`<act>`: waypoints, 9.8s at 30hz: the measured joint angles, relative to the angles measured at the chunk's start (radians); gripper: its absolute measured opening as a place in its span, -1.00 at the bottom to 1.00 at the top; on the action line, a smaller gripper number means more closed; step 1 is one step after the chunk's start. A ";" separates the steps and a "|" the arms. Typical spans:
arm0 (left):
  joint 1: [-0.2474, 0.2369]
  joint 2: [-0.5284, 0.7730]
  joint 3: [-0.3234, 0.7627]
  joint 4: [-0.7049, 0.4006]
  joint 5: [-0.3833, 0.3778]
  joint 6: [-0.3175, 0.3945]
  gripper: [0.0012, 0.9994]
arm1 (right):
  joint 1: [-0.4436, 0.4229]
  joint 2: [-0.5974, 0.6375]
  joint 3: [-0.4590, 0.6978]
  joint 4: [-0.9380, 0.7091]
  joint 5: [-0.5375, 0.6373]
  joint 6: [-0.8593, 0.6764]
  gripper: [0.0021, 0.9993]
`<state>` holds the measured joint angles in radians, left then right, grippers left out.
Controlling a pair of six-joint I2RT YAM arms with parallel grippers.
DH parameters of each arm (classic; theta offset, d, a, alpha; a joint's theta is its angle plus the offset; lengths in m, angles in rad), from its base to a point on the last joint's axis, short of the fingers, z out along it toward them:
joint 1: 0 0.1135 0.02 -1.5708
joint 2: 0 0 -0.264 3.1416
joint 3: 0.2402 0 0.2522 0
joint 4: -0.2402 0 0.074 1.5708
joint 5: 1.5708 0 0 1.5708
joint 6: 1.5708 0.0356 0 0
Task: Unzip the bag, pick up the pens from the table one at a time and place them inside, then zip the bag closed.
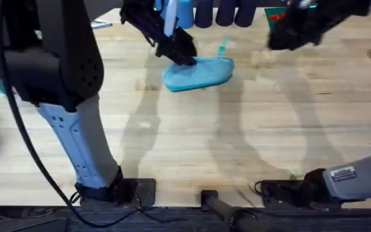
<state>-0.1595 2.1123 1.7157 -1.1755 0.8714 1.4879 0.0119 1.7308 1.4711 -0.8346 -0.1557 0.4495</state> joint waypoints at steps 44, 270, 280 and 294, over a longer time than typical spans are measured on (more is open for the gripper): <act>0.025 0.000 0.000 -0.002 -0.019 0.000 -0.92 | 0.089 -0.165 0.011 -0.025 -0.235 -0.312 1.00; 0.023 0.000 0.000 -0.002 -0.022 0.000 -0.92 | 0.298 0.443 0.549 -0.317 -0.100 -0.147 0.99; 0.023 0.000 0.000 -0.002 -0.022 0.000 -0.92 | 0.309 0.443 0.550 -0.317 -0.100 -0.147 0.96; 0.023 0.000 0.000 -0.002 -0.022 0.000 -0.92 | 0.341 0.472 0.550 -0.327 -0.100 -0.148 0.82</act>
<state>-0.1360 2.1120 1.7157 -1.1778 0.8490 1.4879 0.3531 2.2032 2.0209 -1.1618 -0.2554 0.3015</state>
